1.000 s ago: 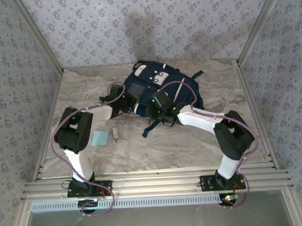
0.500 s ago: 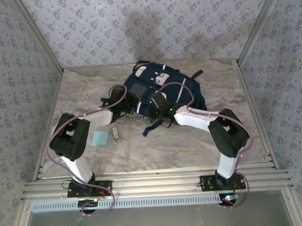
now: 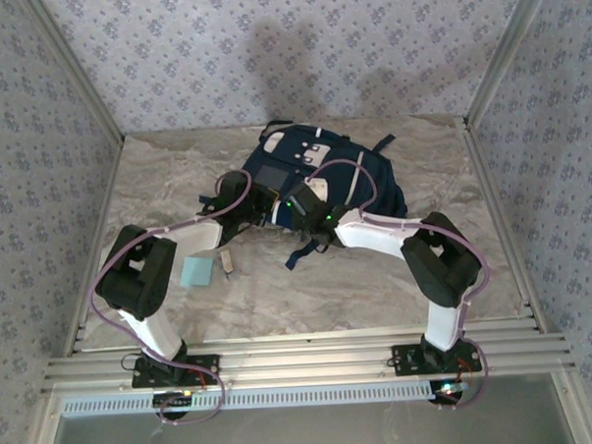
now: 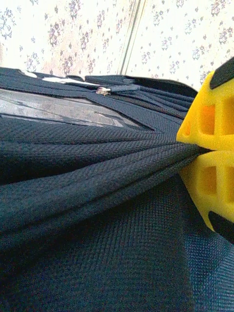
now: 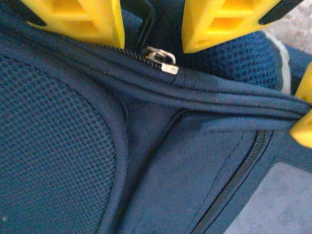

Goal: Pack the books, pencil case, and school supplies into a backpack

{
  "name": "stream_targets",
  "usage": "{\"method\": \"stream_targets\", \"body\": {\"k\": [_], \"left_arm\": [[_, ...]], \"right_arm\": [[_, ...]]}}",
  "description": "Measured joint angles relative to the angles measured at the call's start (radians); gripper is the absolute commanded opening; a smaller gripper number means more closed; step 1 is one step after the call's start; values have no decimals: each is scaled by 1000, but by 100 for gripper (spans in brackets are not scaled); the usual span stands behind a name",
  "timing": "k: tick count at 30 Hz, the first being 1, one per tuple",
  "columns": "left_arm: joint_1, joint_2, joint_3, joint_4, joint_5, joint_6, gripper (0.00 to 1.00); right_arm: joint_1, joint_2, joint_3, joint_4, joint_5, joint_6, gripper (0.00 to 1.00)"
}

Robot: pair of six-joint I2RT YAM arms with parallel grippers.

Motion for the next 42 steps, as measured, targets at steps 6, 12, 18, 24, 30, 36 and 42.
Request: {"method": "stream_targets", "body": {"k": [6, 12, 18, 24, 30, 36, 42], "left_arm": [[-3, -14, -13, 6, -4, -18, 0], [-13, -33, -30, 19, -4, -38, 0], [-4, -47, -34, 26, -4, -38, 0], [33, -40, -32, 26, 49, -17, 0], [60, -8, 5, 25, 93, 7, 0], [69, -5, 13, 10, 117, 28, 0], [80, -5, 24, -21, 136, 59, 0]], "right_arm": [[28, 67, 30, 30, 135, -6, 36], [36, 118, 51, 71, 247, -11, 12], [18, 101, 35, 109, 193, -79, 0], [-65, -15, -70, 145, -76, -184, 0], [-165, -87, -106, 100, -301, -263, 0], [-240, -126, -143, 34, -401, -364, 0], [-305, -157, -156, -57, -453, -466, 0]]}}
